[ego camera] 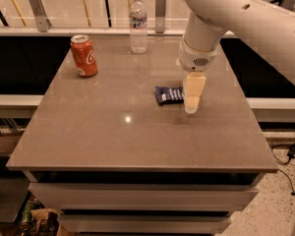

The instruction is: Move rxbar blueberry near water bottle

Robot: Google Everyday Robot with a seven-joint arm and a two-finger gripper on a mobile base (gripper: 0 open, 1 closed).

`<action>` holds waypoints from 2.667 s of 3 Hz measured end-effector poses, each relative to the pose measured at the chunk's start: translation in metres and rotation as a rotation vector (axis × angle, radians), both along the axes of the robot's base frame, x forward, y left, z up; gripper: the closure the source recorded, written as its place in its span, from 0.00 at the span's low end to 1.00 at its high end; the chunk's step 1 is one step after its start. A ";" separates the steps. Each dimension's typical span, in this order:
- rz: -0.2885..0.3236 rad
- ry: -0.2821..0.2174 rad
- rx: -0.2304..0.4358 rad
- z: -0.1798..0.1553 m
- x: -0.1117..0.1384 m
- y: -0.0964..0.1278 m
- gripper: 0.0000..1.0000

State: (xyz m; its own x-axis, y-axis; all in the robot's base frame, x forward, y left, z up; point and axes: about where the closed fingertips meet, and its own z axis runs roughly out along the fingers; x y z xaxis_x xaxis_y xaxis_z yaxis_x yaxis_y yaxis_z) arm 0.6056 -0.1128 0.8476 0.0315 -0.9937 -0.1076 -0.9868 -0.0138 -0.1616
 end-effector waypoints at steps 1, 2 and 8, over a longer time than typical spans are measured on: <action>0.009 0.036 0.005 -0.003 0.005 0.000 0.00; 0.005 0.048 -0.006 -0.009 0.003 0.002 0.00; -0.013 0.035 -0.029 -0.020 0.006 0.004 0.87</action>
Offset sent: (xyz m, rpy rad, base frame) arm -0.0025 0.0024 -0.0156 -0.0253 0.0713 -0.0024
